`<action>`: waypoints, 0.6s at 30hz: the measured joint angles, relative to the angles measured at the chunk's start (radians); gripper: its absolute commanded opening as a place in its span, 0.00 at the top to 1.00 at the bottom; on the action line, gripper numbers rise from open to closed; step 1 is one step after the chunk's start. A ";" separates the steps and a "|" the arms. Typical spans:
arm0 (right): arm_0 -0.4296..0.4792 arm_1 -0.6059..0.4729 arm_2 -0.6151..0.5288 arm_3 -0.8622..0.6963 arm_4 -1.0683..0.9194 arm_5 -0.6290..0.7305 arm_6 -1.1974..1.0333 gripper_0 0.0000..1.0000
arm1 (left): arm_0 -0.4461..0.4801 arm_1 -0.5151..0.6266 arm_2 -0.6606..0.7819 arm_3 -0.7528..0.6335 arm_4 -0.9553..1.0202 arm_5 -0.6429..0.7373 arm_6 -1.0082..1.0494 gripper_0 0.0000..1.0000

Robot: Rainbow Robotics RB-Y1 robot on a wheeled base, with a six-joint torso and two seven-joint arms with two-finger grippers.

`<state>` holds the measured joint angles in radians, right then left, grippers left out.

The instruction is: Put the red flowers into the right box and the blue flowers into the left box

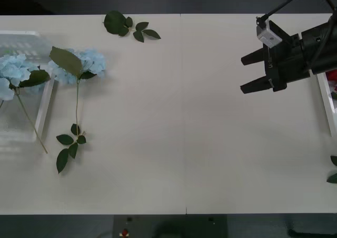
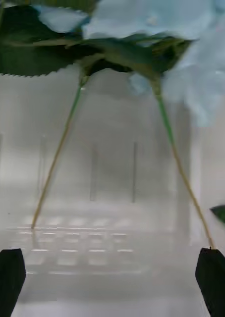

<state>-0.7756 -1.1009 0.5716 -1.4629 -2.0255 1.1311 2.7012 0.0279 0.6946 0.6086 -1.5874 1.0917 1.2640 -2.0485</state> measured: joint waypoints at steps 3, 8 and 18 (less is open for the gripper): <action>0.000 0.000 0.000 -0.001 0.000 0.000 0.000 0.00 | -0.020 0.000 0.016 -0.027 0.093 0.057 -0.076 0.00; 0.000 0.000 0.000 -0.001 0.000 0.000 0.000 0.00 | -0.075 0.000 -0.006 -0.036 0.253 0.066 -0.098 0.00; 0.000 0.000 0.000 -0.001 0.000 0.000 0.000 0.00 | -0.123 0.139 -0.397 -0.036 0.600 -0.127 -0.182 0.00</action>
<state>-0.7756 -1.1008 0.5716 -1.4640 -2.0255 1.1311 2.7012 -0.0947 0.8338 0.2118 -1.6238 1.6912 1.1367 -2.2300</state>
